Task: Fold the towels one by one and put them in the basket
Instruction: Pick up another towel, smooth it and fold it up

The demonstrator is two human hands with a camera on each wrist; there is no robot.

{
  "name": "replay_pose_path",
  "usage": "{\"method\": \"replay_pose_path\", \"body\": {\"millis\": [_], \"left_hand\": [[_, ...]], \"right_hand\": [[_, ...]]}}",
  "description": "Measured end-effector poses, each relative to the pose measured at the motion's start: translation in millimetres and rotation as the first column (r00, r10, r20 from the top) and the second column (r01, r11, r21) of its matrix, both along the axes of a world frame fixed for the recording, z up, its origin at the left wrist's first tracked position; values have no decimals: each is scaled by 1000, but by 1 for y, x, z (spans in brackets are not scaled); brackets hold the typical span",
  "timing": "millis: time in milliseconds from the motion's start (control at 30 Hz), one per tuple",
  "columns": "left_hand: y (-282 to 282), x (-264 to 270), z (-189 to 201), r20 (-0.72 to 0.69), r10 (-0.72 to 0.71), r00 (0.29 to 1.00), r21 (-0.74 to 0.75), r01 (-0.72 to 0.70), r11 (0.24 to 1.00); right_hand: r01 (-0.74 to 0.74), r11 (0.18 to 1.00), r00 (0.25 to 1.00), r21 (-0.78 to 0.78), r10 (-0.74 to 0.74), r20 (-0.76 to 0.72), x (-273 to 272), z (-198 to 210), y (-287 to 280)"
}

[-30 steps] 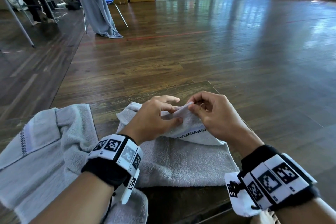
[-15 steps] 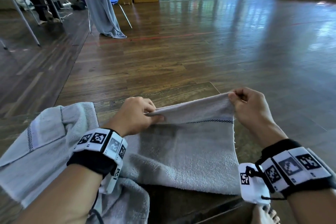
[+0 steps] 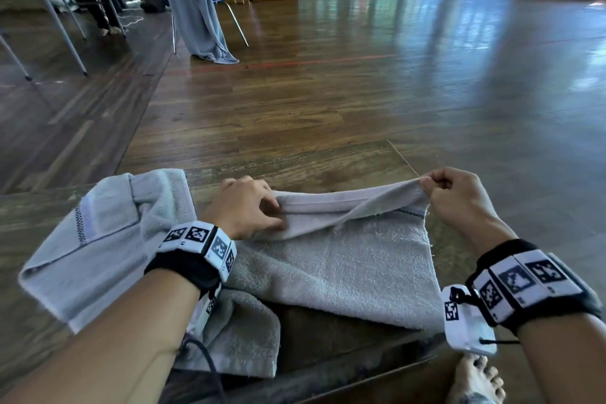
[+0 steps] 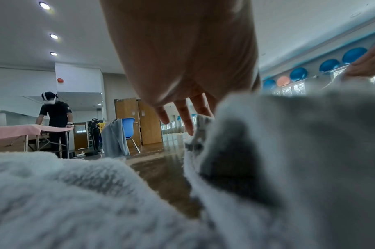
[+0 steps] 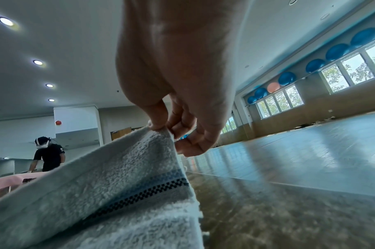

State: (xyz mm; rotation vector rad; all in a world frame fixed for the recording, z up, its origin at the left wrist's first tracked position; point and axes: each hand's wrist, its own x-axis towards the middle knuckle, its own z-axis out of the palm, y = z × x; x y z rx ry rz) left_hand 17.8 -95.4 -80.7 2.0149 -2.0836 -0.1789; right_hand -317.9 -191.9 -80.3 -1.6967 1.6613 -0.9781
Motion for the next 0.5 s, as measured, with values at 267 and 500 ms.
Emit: {"method": "replay_pose_path", "body": {"millis": [267, 500], "left_hand": [[7, 1, 2, -100, -116, 988, 69, 123, 990], [19, 3, 1, -125, -135, 983, -6, 135, 991]], "right_hand": [[-27, 999, 999, 23, 28, -17, -10, -9, -9], [-33, 999, 999, 28, 33, 3, -7, -7, -3]]}}
